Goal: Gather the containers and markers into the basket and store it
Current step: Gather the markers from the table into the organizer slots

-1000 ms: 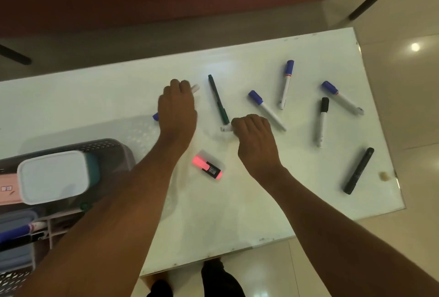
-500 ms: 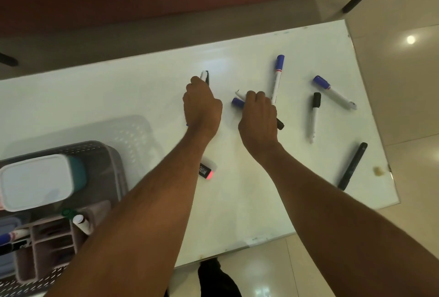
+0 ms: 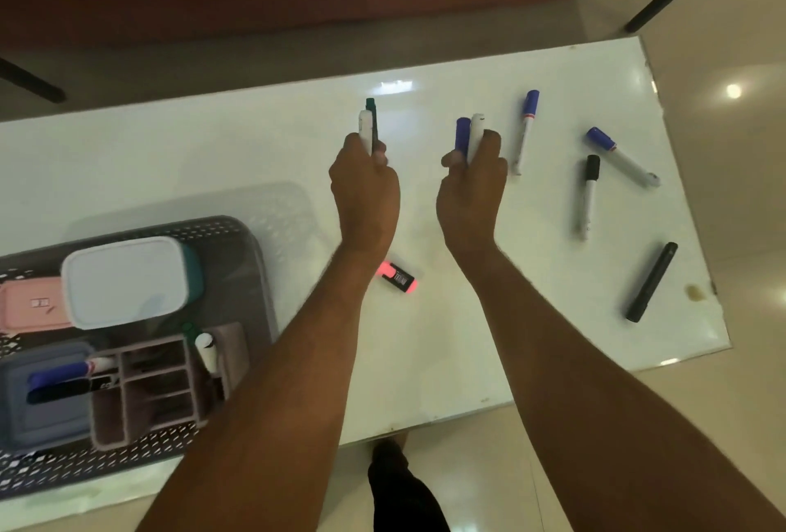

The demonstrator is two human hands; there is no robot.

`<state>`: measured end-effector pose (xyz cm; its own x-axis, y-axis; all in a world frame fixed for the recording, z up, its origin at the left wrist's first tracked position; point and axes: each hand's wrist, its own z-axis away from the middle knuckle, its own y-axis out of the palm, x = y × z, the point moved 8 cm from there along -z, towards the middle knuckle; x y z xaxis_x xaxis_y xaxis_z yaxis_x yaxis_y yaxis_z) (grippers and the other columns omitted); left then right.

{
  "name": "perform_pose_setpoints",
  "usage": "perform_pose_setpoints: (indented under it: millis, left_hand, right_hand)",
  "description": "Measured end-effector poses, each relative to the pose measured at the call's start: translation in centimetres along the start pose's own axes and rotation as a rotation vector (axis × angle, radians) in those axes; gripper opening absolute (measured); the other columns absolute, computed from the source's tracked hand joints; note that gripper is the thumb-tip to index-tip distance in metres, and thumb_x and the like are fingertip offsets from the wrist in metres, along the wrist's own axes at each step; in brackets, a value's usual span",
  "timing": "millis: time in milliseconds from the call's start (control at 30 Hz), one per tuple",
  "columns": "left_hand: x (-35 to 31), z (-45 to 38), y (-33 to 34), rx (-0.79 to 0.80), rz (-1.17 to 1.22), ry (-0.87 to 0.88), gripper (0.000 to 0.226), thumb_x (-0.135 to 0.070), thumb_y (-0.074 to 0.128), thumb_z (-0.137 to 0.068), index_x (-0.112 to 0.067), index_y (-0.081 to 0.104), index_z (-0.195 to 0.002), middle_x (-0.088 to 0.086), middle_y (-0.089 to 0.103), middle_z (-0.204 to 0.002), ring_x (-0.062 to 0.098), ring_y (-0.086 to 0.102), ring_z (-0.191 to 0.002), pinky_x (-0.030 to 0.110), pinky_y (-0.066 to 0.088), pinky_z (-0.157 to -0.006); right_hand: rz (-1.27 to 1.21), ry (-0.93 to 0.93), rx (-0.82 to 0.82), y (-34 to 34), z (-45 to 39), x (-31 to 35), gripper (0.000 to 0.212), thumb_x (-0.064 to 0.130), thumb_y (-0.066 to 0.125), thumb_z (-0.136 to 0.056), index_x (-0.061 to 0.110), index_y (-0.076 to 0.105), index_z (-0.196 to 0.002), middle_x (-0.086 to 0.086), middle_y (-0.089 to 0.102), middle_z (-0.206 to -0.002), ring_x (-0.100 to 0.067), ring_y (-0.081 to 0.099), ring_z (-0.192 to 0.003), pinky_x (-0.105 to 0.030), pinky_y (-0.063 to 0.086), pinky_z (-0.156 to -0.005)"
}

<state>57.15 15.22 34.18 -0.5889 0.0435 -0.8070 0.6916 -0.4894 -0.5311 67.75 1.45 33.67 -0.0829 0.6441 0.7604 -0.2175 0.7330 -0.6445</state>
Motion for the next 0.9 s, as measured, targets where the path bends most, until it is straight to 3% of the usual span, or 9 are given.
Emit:
perform_pose_setpoints:
  millis: [67, 200, 333, 400, 467, 533, 700, 800, 900]
  left_hand:
    - [-0.3, 0.9, -2.4, -0.001, 0.133, 0.015, 0.014, -0.011, 0.055, -0.103, -0.005, 0.062, -0.113, 0.007, 0.072, -0.105, 0.017, 0.072, -0.093, 0.027, 0.057, -0.091]
    - [0.7, 2.3, -9.0, -0.069, 0.293, 0.104, 0.017, 0.000, 0.059, -0.098, -0.014, 0.061, -0.108, -0.001, 0.071, -0.092, 0.013, 0.074, -0.083, 0.018, 0.058, -0.082]
    - [2.9, 4.2, -16.3, -0.154, 0.352, 0.131, 0.020, -0.003, 0.061, -0.099, -0.019, 0.062, -0.110, -0.003, 0.072, -0.090, 0.013, 0.074, -0.089, 0.023, 0.059, -0.091]
    - [3.6, 5.2, -18.6, -0.172, 0.405, 0.133, 0.019, -0.001, 0.061, -0.097, -0.016, 0.063, -0.109, -0.001, 0.073, -0.091, 0.014, 0.074, -0.089, 0.030, 0.060, -0.094]
    - [4.9, 6.4, -21.8, -0.200, 0.431, 0.137, 0.022, 0.004, 0.061, -0.096, -0.013, 0.064, -0.110, -0.002, 0.072, -0.093, 0.010, 0.073, -0.090, 0.022, 0.059, -0.091]
    - [6.3, 7.2, -24.8, -0.221, 0.433, 0.154, 0.026, 0.007, 0.061, -0.094, -0.012, 0.065, -0.111, -0.002, 0.073, -0.095, 0.008, 0.073, -0.092, 0.021, 0.058, -0.091]
    - [9.8, 8.9, -29.9, -0.249, 0.475, 0.191, 0.024, 0.008, 0.057, -0.094, -0.009, 0.065, -0.108, 0.001, 0.073, -0.091, 0.021, 0.073, -0.096, 0.049, 0.058, -0.097]
    - [11.9, 10.6, -32.1, -0.302, 0.489, 0.193, 0.021, 0.005, 0.058, -0.096, -0.007, 0.063, -0.113, 0.004, 0.074, -0.095, 0.019, 0.074, -0.098, 0.042, 0.059, -0.096]
    - [13.9, 12.7, -33.3, -0.375, 0.497, 0.223, 0.020, 0.002, 0.059, -0.099, -0.008, 0.062, -0.116, 0.004, 0.074, -0.100, 0.019, 0.074, -0.102, 0.035, 0.059, -0.096]
  right_hand:
    - [-0.136, -0.014, -0.037, 0.5, 2.1, 2.3, 0.020, -0.001, 0.044, -0.100, 0.002, 0.053, -0.117, -0.014, 0.064, -0.098, -0.022, 0.053, -0.082, -0.018, 0.039, -0.067]
    - [-0.400, 0.009, -0.096, 1.2, 7.3, 6.5, 0.018, 0.008, 0.046, -0.105, 0.004, 0.057, -0.119, 0.020, 0.060, -0.092, -0.011, 0.059, -0.093, -0.020, 0.047, -0.082]
    - [-0.601, -0.005, -0.015, 2.8, 13.3, 10.6, 0.019, 0.010, 0.047, -0.106, 0.008, 0.051, -0.125, -0.009, 0.071, -0.102, -0.016, 0.074, -0.096, -0.051, 0.061, -0.091]
    - [-0.635, -0.018, 0.020, 3.3, 15.4, 11.8, 0.019, 0.006, 0.048, -0.105, 0.005, 0.049, -0.124, -0.014, 0.070, -0.105, -0.021, 0.076, -0.095, -0.047, 0.063, -0.084]
    - [-0.657, -0.049, 0.028, 3.9, 18.4, 13.2, 0.022, 0.002, 0.047, -0.104, 0.003, 0.048, -0.126, -0.013, 0.070, -0.105, -0.024, 0.076, -0.095, -0.038, 0.063, -0.082]
    - [-0.646, -0.084, 0.031, 4.5, 21.5, 14.6, 0.024, 0.006, 0.049, -0.104, 0.009, 0.048, -0.128, -0.012, 0.071, -0.102, -0.030, 0.073, -0.097, -0.050, 0.061, -0.088]
    - [-0.606, -0.096, 0.025, 5.5, 26.9, 15.3, 0.028, 0.008, 0.052, -0.104, 0.022, 0.050, -0.128, -0.004, 0.072, -0.101, -0.024, 0.071, -0.094, -0.057, 0.059, -0.085]
    - [-0.605, -0.089, 0.009, 5.9, 29.3, 14.8, 0.031, 0.010, 0.054, -0.103, 0.039, 0.051, -0.114, 0.001, 0.074, -0.099, -0.025, 0.074, -0.093, -0.057, 0.060, -0.081]
    - [-0.577, -0.071, -0.067, 5.8, 31.3, 13.4, 0.032, 0.012, 0.058, -0.103, 0.042, 0.050, -0.110, 0.000, 0.073, -0.101, -0.019, 0.073, -0.096, -0.038, 0.059, -0.085]
